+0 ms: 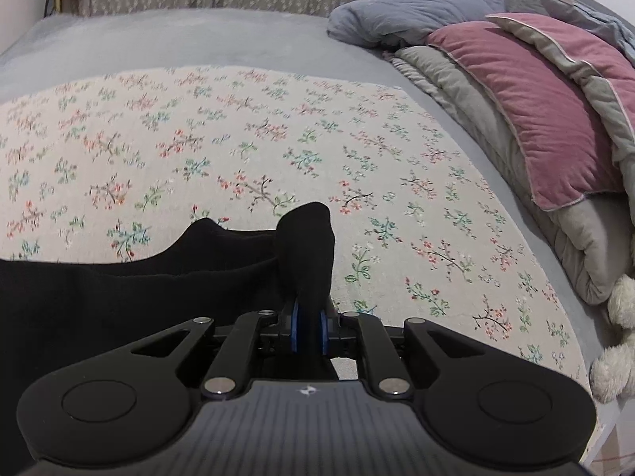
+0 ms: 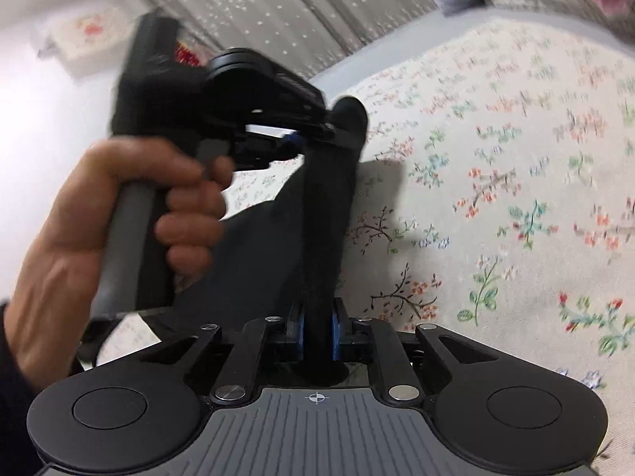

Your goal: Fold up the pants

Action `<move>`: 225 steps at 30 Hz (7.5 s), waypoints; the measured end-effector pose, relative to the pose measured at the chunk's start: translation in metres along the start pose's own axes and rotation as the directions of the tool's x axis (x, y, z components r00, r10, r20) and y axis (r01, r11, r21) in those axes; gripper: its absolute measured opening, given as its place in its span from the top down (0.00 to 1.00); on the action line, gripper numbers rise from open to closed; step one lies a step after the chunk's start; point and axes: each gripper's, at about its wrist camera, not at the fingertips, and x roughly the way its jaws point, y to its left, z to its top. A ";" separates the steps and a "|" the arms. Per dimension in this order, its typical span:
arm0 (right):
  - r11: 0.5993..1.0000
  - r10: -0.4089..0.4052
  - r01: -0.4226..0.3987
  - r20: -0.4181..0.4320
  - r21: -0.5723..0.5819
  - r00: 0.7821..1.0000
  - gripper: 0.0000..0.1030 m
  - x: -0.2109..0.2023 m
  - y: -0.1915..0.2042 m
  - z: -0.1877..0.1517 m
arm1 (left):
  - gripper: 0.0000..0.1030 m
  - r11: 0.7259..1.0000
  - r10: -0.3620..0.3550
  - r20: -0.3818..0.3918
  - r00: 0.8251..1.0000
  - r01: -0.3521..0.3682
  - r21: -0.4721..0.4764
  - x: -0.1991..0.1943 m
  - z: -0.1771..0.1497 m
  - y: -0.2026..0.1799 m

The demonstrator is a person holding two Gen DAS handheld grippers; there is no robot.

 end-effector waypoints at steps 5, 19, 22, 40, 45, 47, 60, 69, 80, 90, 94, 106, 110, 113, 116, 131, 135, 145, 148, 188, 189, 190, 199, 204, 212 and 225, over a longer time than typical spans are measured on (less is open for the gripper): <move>0.994 -0.019 0.020 0.015 -0.105 1.000 0.88 -0.006 0.017 -0.002 | 0.91 0.996 0.068 -0.006 0.998 -0.068 0.050 0.010 0.002 -0.008; 0.983 -0.025 0.037 0.067 -0.182 0.997 0.88 -0.010 0.028 -0.003 | 0.95 0.988 0.024 0.032 0.999 -0.028 0.151 -0.030 0.011 0.006; 0.977 -0.033 0.052 0.091 -0.209 0.995 0.87 -0.008 0.036 -0.005 | 0.95 0.993 -0.002 0.034 0.999 -0.002 0.122 -0.043 0.015 0.025; 0.946 -0.227 0.167 0.199 0.277 0.954 0.31 0.030 0.032 -0.042 | 0.95 0.998 -0.060 0.027 0.998 0.061 -0.024 -0.055 0.019 0.045; 0.950 -0.252 0.220 0.133 0.222 0.958 0.60 0.041 0.035 -0.040 | 0.95 0.998 -0.060 0.029 0.998 0.061 -0.034 -0.057 0.019 0.049; 0.962 -0.230 0.208 0.115 0.176 0.966 0.81 0.042 0.035 -0.044 | 0.95 0.997 -0.067 0.021 0.998 0.068 -0.042 -0.057 0.019 0.050; 0.945 -0.208 0.250 0.199 -0.211 0.958 0.85 0.029 0.074 -0.058 | 0.95 0.996 -0.084 0.054 0.995 0.086 -0.033 -0.061 0.018 0.055; 0.833 -0.204 0.355 0.363 -0.423 0.909 0.85 0.031 0.131 -0.063 | 0.95 0.994 -0.103 0.095 0.990 0.105 -0.021 -0.087 0.029 0.090; 0.664 -0.120 0.418 0.463 -0.620 0.878 0.85 0.054 0.212 -0.075 | 0.95 0.996 -0.089 0.160 0.983 0.085 0.031 -0.121 0.037 0.155; 0.574 -0.083 0.345 0.367 -0.743 0.927 0.85 0.140 0.285 -0.112 | 0.95 0.999 -0.004 0.131 0.991 -0.001 0.041 -0.098 0.026 0.250; 0.561 -0.065 0.324 0.349 -0.762 0.935 0.85 0.163 0.303 -0.123 | 0.95 1.000 -0.002 0.128 0.992 0.003 -0.010 -0.098 0.023 0.281; 0.507 0.011 0.275 0.325 -0.817 0.946 0.85 0.187 0.340 -0.129 | 0.94 0.973 -0.054 0.213 0.975 0.099 -0.209 -0.107 0.004 0.353; 0.492 0.000 0.267 0.307 -0.829 0.952 0.85 0.201 0.349 -0.132 | 0.93 0.975 -0.031 0.223 0.974 0.078 -0.207 -0.099 0.002 0.361; 0.481 -0.003 0.281 0.319 -0.830 0.948 0.85 0.204 0.354 -0.133 | 0.93 0.966 -0.053 0.263 0.963 0.116 -0.232 -0.104 0.002 0.367; 0.472 -0.002 0.290 0.327 -0.833 0.945 0.85 0.206 0.354 -0.134 | 0.92 0.978 -0.047 0.276 0.960 0.100 -0.183 -0.108 0.000 0.365; 0.407 -0.073 0.318 0.316 -0.857 0.946 0.69 0.229 0.359 -0.145 | 0.87 0.995 0.089 0.250 0.964 -0.074 -0.068 -0.090 -0.005 0.352; 0.403 -0.055 0.254 0.254 -0.879 0.966 0.50 0.224 0.356 -0.153 | 0.78 0.988 0.151 0.269 0.951 -0.141 -0.055 -0.096 -0.009 0.353; 0.658 0.128 -0.085 0.000 -0.748 0.992 0.22 0.150 0.320 -0.124 | 0.73 0.965 0.241 0.294 0.925 -0.196 -0.172 -0.162 -0.016 0.355; 0.774 0.165 -0.135 -0.010 -0.619 0.986 0.21 0.127 0.293 -0.097 | 0.72 0.991 0.113 0.383 0.917 -0.076 -0.111 -0.199 -0.025 0.326; 0.867 -0.120 0.092 -0.027 -0.490 0.992 0.26 0.148 0.241 -0.076 | 0.63 0.980 0.197 0.180 0.964 -0.186 -0.076 -0.159 -0.096 0.296; 0.860 -0.126 0.097 -0.024 -0.501 0.992 0.26 0.147 0.242 -0.080 | 0.63 0.978 0.203 0.180 0.962 -0.193 -0.074 -0.159 -0.098 0.295; 0.852 -0.130 0.103 -0.018 -0.514 0.991 0.26 0.149 0.242 -0.083 | 0.63 0.977 0.210 0.179 0.961 -0.199 -0.073 -0.158 -0.099 0.295; 0.783 -0.188 0.150 0.000 -0.603 0.982 0.25 0.146 0.247 -0.106 | 0.60 0.977 0.209 0.178 0.961 -0.197 -0.086 -0.159 -0.105 0.296; 0.783 -0.206 0.153 -0.019 -0.603 0.978 0.24 0.138 0.240 -0.113 | 0.53 0.976 0.216 0.166 0.962 -0.207 -0.069 -0.161 -0.105 0.294; 0.908 -0.067 0.001 -0.144 -0.419 0.987 0.26 0.115 0.206 -0.093 | 0.41 0.980 0.156 0.140 0.978 -0.135 -0.144 -0.172 -0.105 0.315; 0.992 0.126 -0.125 -0.045 0.016 0.991 0.17 0.113 0.145 -0.029 | 0.31 0.955 0.052 0.214 0.975 0.014 -0.297 -0.187 -0.099 0.350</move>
